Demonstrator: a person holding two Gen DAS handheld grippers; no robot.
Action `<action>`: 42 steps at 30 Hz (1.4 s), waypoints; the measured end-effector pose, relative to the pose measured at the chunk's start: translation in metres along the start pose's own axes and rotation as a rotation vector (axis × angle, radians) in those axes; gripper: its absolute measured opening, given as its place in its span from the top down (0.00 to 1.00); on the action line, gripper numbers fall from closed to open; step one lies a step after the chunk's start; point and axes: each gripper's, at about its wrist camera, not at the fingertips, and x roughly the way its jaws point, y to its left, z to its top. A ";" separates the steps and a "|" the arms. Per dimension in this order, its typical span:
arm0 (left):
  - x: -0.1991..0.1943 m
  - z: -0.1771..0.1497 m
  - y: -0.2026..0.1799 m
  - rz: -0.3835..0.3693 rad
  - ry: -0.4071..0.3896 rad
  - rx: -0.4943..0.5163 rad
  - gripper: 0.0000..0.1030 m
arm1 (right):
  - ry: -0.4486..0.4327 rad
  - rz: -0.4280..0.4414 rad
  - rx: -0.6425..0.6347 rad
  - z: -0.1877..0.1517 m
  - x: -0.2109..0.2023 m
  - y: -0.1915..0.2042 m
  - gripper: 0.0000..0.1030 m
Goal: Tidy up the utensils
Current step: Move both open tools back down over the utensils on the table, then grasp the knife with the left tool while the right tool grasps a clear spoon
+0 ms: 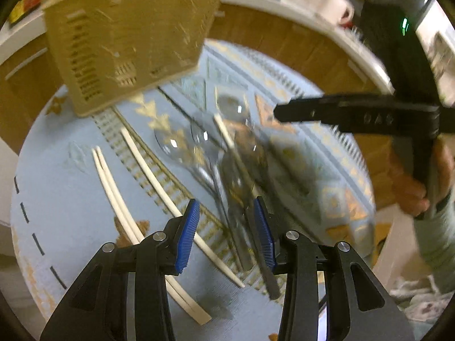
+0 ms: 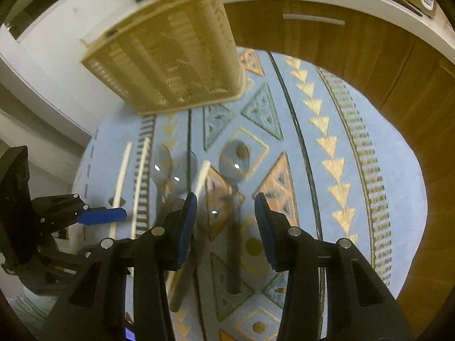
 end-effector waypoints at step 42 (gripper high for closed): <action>-0.002 -0.009 0.066 0.002 -0.025 -0.346 0.73 | 0.137 -0.138 -0.061 0.026 0.059 0.018 0.89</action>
